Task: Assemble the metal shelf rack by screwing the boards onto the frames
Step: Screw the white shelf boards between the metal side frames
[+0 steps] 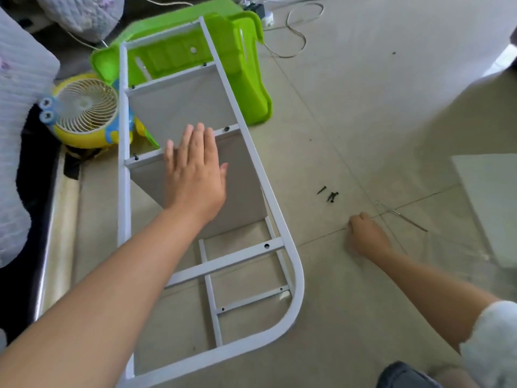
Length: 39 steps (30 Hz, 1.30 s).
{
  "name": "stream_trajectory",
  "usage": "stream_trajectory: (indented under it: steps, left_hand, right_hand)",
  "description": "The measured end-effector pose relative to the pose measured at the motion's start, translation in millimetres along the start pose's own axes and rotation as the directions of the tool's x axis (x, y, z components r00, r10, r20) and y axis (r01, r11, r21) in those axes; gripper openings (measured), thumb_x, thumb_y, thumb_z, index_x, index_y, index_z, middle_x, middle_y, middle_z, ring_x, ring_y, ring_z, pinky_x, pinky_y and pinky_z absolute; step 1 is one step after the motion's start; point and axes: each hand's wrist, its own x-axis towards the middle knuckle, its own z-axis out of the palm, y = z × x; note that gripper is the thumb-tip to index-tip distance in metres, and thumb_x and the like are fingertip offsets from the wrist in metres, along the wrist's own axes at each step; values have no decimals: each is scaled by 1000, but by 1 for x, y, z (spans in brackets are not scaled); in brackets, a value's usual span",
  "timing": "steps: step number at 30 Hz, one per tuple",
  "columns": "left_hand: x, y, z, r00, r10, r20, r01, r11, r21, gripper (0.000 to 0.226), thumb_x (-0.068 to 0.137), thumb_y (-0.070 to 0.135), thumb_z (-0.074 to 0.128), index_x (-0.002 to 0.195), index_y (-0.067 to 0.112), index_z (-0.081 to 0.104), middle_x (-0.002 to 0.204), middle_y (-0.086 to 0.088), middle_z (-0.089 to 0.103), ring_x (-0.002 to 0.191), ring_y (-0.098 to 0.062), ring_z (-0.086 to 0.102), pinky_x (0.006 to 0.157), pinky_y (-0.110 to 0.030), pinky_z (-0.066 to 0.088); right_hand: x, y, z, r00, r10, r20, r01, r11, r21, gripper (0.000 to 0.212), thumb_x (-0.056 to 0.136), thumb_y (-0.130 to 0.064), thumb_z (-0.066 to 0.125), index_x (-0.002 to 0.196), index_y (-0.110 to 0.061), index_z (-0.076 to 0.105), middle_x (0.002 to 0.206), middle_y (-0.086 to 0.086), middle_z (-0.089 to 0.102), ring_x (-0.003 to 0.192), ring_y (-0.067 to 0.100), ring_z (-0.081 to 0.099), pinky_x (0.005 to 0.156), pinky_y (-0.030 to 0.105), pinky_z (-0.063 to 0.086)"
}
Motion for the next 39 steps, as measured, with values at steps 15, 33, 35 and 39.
stream_trajectory:
  steps: [15,33,35,39]
  left_hand:
    - [11,-29,-14,974,-164,-159,130,970,-204,60,92,28,31,141,-5,27,148,-22,29,138,-32,27,109,-48,20]
    - [-7,-82,-11,898,-394,197,439,758,-482,51,97,3,26,147,6,15,149,-10,29,134,-22,30,96,-26,28]
    - [-9,-80,-11,899,-399,182,433,747,-505,52,97,4,27,147,7,15,150,-11,27,134,-24,32,99,-29,30]
    - [-12,-79,-6,904,-401,150,418,752,-509,55,96,4,31,148,7,13,152,-8,22,134,-24,34,104,-30,33]
  right_hand:
    - [1,-202,-197,851,105,-514,460,321,828,23,81,-11,56,63,-21,46,60,-3,51,60,22,52,60,34,46]
    - [-69,-296,-199,469,-639,-610,883,315,349,23,88,-32,34,80,-11,40,57,-1,47,49,14,42,55,30,38]
    - [-71,-297,-198,467,-655,-593,883,317,345,24,87,-33,33,81,-12,40,56,-8,46,50,9,42,56,28,37]
    - [-71,-299,-196,452,-691,-564,891,327,315,24,87,-35,33,81,-13,41,57,-11,46,50,8,44,55,27,36]
